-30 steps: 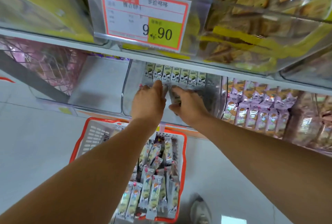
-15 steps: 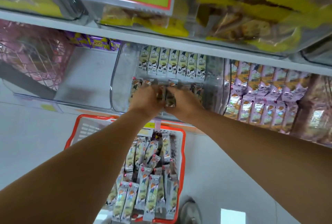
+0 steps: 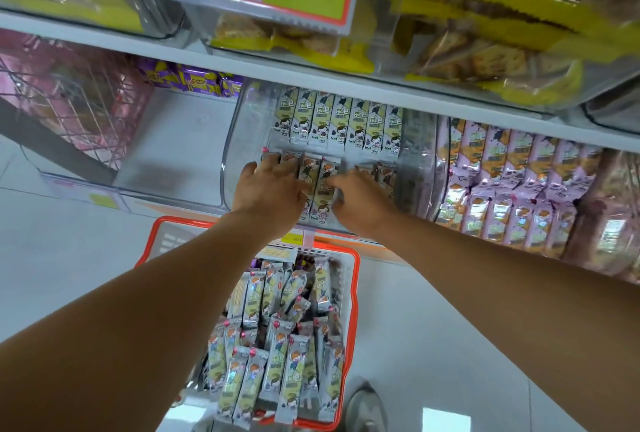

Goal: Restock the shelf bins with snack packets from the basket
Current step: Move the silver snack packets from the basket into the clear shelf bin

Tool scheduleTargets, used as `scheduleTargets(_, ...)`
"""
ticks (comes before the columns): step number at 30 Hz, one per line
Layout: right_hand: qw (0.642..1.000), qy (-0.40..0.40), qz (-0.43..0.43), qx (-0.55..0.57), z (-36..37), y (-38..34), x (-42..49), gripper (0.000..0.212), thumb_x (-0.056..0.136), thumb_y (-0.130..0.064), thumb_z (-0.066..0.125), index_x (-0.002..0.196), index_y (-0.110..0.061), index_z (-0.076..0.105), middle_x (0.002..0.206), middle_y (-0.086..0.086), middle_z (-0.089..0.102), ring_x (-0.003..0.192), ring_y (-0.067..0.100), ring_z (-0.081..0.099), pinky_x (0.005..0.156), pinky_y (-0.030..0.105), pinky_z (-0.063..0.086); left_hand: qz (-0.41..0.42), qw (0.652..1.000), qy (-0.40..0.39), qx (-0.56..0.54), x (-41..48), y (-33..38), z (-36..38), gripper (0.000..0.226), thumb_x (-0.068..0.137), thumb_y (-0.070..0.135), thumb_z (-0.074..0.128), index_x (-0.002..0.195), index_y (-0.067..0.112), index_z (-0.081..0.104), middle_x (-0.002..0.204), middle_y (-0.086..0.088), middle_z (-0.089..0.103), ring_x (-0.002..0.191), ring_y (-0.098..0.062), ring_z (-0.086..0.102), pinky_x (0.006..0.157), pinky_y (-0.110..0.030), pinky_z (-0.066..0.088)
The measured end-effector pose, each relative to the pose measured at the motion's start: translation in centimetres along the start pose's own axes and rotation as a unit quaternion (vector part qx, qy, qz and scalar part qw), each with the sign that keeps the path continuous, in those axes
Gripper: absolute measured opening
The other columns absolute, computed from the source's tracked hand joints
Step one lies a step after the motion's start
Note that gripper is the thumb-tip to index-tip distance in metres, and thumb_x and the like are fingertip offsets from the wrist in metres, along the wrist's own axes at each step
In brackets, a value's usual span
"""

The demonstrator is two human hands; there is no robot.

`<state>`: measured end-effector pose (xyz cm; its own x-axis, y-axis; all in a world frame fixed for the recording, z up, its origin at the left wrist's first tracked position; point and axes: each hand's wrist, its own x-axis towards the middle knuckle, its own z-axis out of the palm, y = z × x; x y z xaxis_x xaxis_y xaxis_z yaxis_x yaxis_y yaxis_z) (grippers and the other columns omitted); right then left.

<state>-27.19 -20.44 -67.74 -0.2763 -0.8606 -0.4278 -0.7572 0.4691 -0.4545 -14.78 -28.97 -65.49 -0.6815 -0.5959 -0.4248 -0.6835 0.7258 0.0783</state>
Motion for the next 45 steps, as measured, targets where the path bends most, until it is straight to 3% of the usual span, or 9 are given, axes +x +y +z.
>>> scheduleTargets(3,0.999,-0.029,0.024,0.006,0.6,-0.7,0.6,0.028,0.087,0.002,0.058,0.114,0.000,0.062,0.149,0.027,0.034,0.137,0.042,0.036,0.108,0.045,0.041,-0.004,0.999,-0.027,-0.029,0.0,0.0,0.1,0.042,0.103,0.033,0.027,0.137,0.038,0.050,0.159,0.001,0.024,0.146,-0.022,0.019,0.113,-0.041,0.024)
scheduleTargets(7,0.999,-0.009,0.033,0.020,0.5,-0.6,0.3,0.038,0.088,-0.002,0.059,0.126,-0.003,0.058,0.146,0.022,0.040,0.131,0.039,0.045,0.103,0.043,0.045,-0.014,0.995,-0.030,-0.093,-0.5,0.1,0.5,0.042,0.103,0.030,0.030,0.140,0.031,0.049,0.160,-0.001,0.023,0.147,-0.024,0.020,0.115,-0.040,0.028)
scheduleTargets(12,0.955,0.260,-0.100,0.103,-0.6,-3.1,-2.3,0.027,0.088,-0.008,0.055,0.113,-0.013,0.064,0.101,0.005,0.061,0.072,0.019,0.061,0.067,0.035,0.052,0.028,0.953,0.246,-0.174,-4.1,-0.1,1.5,0.046,0.084,0.023,0.032,0.115,0.008,0.062,0.115,-0.015,0.057,0.105,-0.035,0.051,0.084,-0.045,0.045)
scheduleTargets(15,0.931,0.261,-0.185,0.174,0.7,-4.7,-5.1,0.015,0.089,-0.013,0.050,0.096,-0.012,0.063,0.079,-0.004,0.060,0.058,0.013,0.054,0.053,0.032,0.045,0.018,0.918,0.345,-0.194,-8.1,-0.5,3.3,0.025,0.081,0.012,0.039,0.098,0.006,0.056,0.095,-0.011,0.052,0.085,-0.028,0.045,0.071,-0.038,0.037)
scheduleTargets(20,0.979,0.099,-0.094,0.151,8.3,-3.5,-9.8,0.009,0.093,-0.020,0.051,0.100,-0.018,0.056,0.066,-0.009,0.054,0.054,0.008,0.049,0.050,0.031,0.041,-0.122,0.955,0.120,-0.243,-14.1,-1.6,11.5,0.014,0.090,0.012,0.047,0.102,0.014,0.054,0.097,-0.005,0.057,0.081,-0.024,0.054,0.064,-0.033,0.042)
scheduleTargets(26,0.943,-0.222,0.224,0.103,17.4,-0.7,-12.8,0.091,0.094,-0.051,0.052,0.152,-0.001,0.003,0.113,0.001,0.060,0.092,0.019,0.063,0.074,0.029,0.050,-0.187,0.946,-0.128,-0.232,-17.1,-0.8,19.9,0.036,0.097,0.022,0.046,0.133,0.020,0.043,0.130,-0.005,0.050,0.116,-0.021,0.050,0.095,-0.033,0.046)
scheduleTargets(29,0.935,-0.215,0.256,0.121,21.6,-0.2,-13.2,0.104,0.080,-0.065,0.062,0.150,-0.001,0.017,0.120,0.007,0.054,0.119,0.031,0.056,0.072,0.030,0.045,-0.181,0.950,-0.114,-0.227,-17.0,0.5,22.2,0.042,0.096,0.030,0.053,0.136,0.025,0.042,0.129,-0.004,0.045,0.118,-0.020,0.046,0.093,-0.033,0.048)
scheduleTargets(32,0.943,-0.164,0.239,0.163,24.2,-0.3,-13.2,0.068,0.080,-0.054,0.070,0.124,-0.006,0.049,0.108,0.006,0.062,0.095,0.026,0.060,0.062,0.028,0.040,-0.203,0.950,-0.087,-0.222,-16.6,1.4,23.9,0.048,0.094,0.039,0.057,0.137,0.024,0.042,0.126,-0.004,0.042,0.118,-0.021,0.042,0.094,-0.034,0.048)
scheduleTargets(45,0.967,0.019,0.077,0.243,17.7,0.1,-14.4,0.006,0.096,-0.021,0.048,0.101,-0.019,0.050,0.062,-0.007,0.045,0.051,0.007,0.042,0.049,0.018,0.030,-0.232,0.958,0.002,-0.169,-15.4,3.0,22.9,0.034,0.091,0.028,0.053,0.119,0.007,0.052,0.119,-0.011,0.054,0.113,-0.029,0.046,0.095,-0.038,0.040)
